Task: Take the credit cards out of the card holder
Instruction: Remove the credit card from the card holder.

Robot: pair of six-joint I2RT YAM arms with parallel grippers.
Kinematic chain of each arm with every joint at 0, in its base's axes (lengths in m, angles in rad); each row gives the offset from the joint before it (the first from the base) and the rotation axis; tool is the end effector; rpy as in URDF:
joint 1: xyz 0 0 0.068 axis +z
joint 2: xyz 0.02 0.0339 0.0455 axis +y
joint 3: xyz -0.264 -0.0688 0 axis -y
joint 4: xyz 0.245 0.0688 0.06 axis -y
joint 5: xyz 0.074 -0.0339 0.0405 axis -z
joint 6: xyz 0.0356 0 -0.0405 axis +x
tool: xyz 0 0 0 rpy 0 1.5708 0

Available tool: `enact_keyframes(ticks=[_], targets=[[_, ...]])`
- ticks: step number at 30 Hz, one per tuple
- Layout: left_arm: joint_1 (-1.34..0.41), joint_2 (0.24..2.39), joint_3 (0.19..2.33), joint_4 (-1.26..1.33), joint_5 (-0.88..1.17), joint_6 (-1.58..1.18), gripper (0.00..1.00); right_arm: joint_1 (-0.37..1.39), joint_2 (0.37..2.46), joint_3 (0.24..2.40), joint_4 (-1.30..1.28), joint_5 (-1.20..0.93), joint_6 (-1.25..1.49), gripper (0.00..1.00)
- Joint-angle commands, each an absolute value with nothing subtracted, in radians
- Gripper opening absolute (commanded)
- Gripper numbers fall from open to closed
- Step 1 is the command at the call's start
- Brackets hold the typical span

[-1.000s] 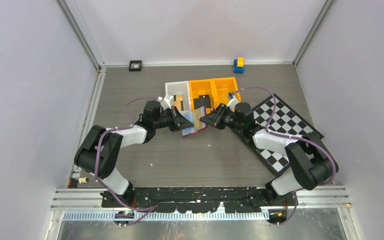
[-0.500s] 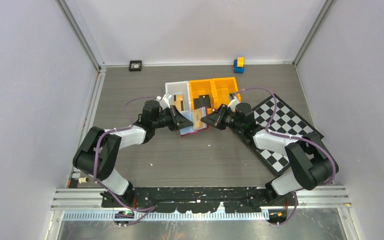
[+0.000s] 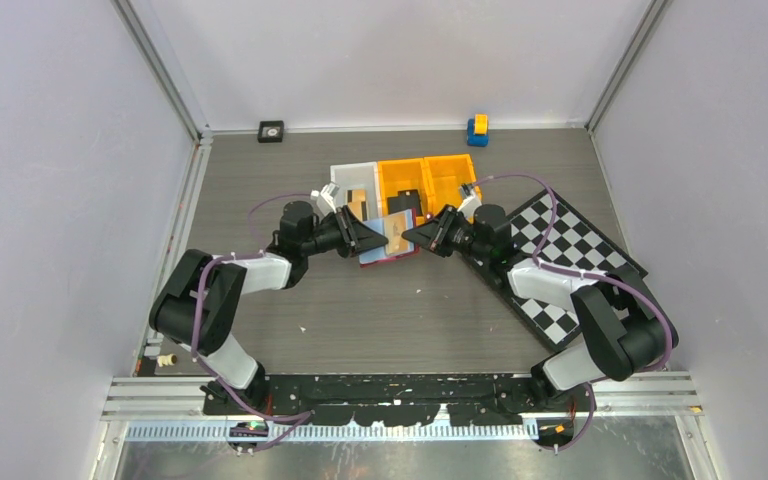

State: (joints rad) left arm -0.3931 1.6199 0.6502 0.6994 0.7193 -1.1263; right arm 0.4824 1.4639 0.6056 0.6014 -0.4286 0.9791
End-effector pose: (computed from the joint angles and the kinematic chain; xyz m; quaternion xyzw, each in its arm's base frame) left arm 0.2849 -0.1435 0.1821 -0.0681 0.7719 -0.5934 0.2179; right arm 0.2592 0.1524 0.2028 0.0643 0.7819 0.5237 0.3320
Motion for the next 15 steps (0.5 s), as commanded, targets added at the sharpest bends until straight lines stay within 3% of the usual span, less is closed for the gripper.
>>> enact_keyframes(ticks=[1,15], targets=[[-0.391,1.599,0.649,0.804,0.751,-1.155,0.19,0.485,1.437,0.615,0.644,-0.447,0.980,0.02],[-0.381,1.628,0.635,1.092,0.829,-1.323,0.13,0.481,1.465,0.617,0.665,-0.460,1.002,0.01]])
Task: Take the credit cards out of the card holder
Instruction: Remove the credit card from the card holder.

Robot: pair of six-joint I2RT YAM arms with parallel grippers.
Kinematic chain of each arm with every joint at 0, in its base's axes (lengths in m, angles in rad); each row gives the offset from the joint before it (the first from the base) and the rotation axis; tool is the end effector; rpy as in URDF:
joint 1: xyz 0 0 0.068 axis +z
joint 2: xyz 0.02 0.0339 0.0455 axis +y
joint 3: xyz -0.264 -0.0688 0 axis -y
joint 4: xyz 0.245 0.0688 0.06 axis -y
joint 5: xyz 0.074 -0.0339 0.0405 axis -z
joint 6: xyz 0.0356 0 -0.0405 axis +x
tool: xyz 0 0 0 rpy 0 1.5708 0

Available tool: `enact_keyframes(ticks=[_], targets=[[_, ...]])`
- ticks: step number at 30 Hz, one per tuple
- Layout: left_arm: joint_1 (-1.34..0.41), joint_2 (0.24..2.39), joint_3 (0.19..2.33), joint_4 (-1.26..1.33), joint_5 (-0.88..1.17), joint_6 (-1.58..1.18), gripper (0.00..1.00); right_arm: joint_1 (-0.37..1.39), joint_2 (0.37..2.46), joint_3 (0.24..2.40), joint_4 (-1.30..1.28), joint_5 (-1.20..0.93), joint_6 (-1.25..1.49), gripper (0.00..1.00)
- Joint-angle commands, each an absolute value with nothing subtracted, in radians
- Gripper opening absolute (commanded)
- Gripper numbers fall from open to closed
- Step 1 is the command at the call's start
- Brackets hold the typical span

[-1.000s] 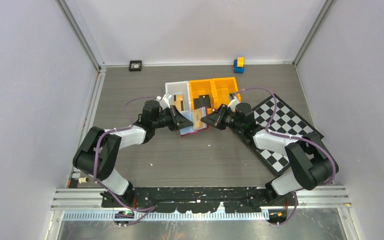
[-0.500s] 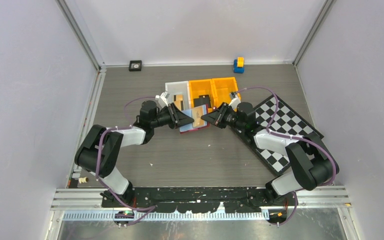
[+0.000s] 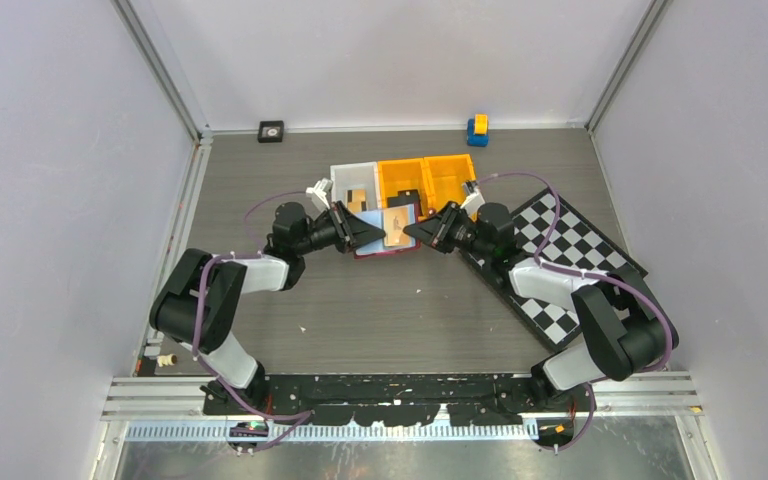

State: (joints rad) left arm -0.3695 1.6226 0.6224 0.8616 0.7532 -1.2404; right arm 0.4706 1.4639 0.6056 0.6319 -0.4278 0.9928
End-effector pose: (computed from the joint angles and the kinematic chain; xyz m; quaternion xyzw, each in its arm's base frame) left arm 0.2854 -0.1367 0.1896 -0.0770 0.7379 -0.6323 0.2232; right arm 0.2617 0.1497 0.2059 0.0697 0.7728 0.5302 0.3418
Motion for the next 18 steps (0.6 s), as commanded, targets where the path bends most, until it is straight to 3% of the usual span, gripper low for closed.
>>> enact_keyframes(ticks=[1,11,18], targets=[[-0.381,1.634,0.636,1.100,0.830,-1.329,0.13,0.479,1.466,0.615,0.674,-0.464,1.008,0.01],[-0.379,1.654,0.661,0.823,0.787,-1.224,0.23,0.471,1.454,0.589,0.747,-0.481,1.037,0.01],[-0.380,1.660,0.670,0.794,0.789,-1.211,0.30,0.471,1.476,0.591,0.775,-0.497,1.052,0.01]])
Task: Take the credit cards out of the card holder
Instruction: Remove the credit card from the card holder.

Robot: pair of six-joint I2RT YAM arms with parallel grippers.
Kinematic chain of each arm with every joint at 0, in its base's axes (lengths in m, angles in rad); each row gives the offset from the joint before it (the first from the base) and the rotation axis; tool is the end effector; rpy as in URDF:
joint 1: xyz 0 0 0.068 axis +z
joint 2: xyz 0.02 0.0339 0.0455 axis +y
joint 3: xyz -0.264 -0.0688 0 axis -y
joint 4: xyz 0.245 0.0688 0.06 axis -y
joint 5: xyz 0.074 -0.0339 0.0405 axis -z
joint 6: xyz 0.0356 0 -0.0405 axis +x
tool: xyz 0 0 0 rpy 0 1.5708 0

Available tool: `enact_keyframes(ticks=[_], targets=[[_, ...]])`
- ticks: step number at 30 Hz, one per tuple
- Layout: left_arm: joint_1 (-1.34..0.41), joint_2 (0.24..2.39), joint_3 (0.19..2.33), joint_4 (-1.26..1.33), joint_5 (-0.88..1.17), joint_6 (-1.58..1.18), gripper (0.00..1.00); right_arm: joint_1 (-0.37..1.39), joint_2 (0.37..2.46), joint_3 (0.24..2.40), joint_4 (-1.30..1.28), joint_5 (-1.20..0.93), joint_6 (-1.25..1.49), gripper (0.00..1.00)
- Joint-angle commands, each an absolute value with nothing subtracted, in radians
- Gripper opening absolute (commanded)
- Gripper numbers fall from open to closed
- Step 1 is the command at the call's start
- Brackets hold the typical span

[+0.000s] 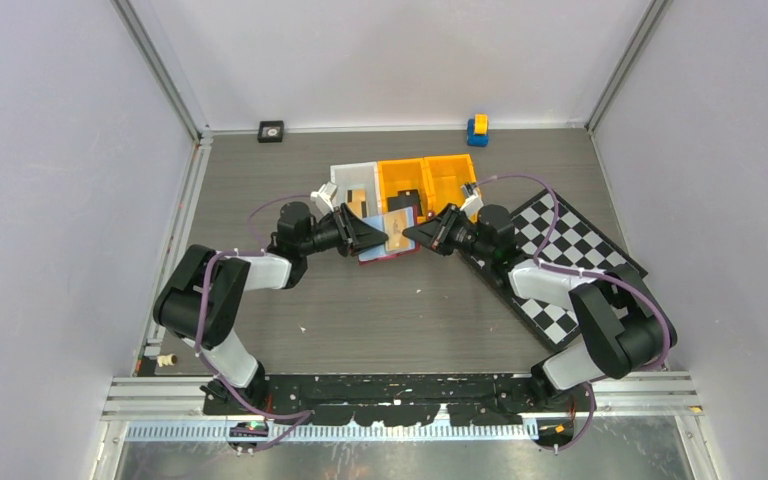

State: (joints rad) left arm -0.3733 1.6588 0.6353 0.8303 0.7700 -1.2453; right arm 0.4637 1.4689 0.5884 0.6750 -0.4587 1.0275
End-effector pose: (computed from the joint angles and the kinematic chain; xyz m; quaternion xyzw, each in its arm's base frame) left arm 0.2886 -0.1396 0.1794 -0.0858 0.7494 -0.6264 0.1966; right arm 0.2605 0.1479 0.2038 0.0724 0.7657 0.5464 0.3317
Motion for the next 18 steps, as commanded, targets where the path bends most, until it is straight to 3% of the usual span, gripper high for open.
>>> enact_keyframes(ticks=[1,4,9,18], targets=[[-0.380,1.659,0.672,0.789,0.788,-1.206,0.30,0.471,1.477,0.592,0.775,-0.498,1.053,0.01],[-0.382,1.659,0.670,0.823,0.799,-1.222,0.28,0.470,1.476,0.595,0.765,-0.498,1.050,0.01],[-0.382,1.654,0.657,0.962,0.825,-1.282,0.15,0.471,1.475,0.607,0.707,-0.479,1.023,0.01],[-0.382,1.612,0.652,0.962,0.826,-1.258,0.12,0.471,1.507,0.640,0.623,-0.467,0.991,0.00]])
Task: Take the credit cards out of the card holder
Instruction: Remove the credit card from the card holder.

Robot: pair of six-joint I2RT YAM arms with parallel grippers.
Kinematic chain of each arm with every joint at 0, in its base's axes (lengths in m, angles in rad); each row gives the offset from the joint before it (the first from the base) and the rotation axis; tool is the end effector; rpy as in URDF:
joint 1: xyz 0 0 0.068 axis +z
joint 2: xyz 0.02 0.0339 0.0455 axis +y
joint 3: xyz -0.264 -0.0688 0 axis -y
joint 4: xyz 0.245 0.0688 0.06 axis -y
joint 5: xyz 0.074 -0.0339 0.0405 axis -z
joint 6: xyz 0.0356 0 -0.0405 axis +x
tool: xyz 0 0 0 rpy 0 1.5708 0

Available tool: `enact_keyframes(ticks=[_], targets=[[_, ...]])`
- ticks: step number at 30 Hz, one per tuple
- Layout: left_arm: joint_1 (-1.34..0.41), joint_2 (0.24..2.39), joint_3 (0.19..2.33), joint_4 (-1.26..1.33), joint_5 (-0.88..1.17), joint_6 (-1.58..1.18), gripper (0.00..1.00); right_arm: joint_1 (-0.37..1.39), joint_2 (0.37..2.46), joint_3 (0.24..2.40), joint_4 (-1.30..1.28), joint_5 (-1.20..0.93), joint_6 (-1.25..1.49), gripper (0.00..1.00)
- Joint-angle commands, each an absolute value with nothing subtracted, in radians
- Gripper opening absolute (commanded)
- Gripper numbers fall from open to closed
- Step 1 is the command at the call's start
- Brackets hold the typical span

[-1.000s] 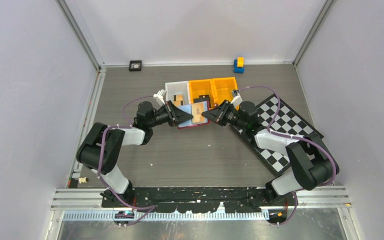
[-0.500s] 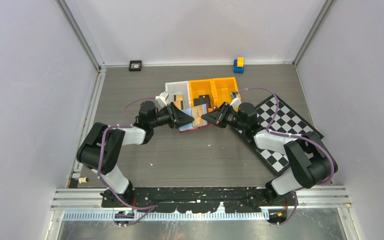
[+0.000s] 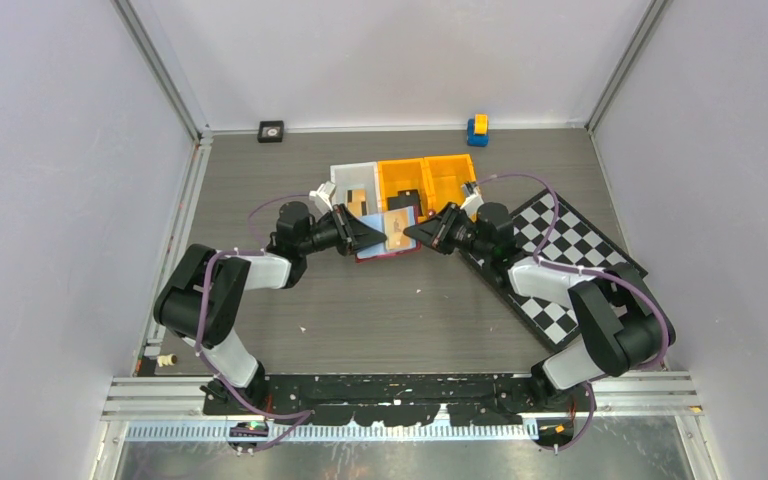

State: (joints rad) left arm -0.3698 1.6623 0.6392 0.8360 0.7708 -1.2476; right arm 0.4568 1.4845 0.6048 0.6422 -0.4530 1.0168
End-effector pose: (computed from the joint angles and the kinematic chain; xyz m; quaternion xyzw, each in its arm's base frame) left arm 0.2901 -0.1390 0.1800 -0.0861 0.7479 -0.6275 0.1987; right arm 0.2648 0.1475 0.2010 0.0782 0.7744 0.5356 0.3277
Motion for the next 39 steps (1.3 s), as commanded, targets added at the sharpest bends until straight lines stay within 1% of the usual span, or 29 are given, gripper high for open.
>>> enact_keyframes(ticks=[1,6,13,17,20,23,27,31,39], targets=[[-0.382,1.614,0.651,0.976,0.828,-1.265,0.11,0.471,1.508,0.641,0.620,-0.466,0.990,0.00],[-0.382,1.620,0.654,0.998,0.836,-1.277,0.10,0.470,1.501,0.645,0.597,-0.455,0.978,0.00],[-0.385,1.600,0.675,0.835,0.819,-1.188,0.11,0.472,1.494,0.649,0.584,-0.458,0.963,0.02],[-0.390,1.601,0.681,0.825,0.820,-1.180,0.11,0.473,1.498,0.646,0.608,-0.475,0.974,0.03],[-0.391,1.616,0.674,0.889,0.828,-1.217,0.13,0.475,1.505,0.647,0.625,-0.488,0.984,0.04],[-0.392,1.643,0.663,1.026,0.848,-1.294,0.14,0.477,1.523,0.640,0.678,-0.511,1.022,0.04],[-0.391,1.690,0.658,1.145,0.860,-1.363,0.11,0.477,1.544,0.627,0.770,-0.542,1.073,0.05],[-0.391,1.708,0.660,1.131,0.857,-1.361,0.15,0.477,1.535,0.617,0.806,-0.548,1.084,0.06],[-0.400,1.742,0.671,1.084,0.851,-1.341,0.18,0.476,1.524,0.599,0.869,-0.560,1.107,0.06]])
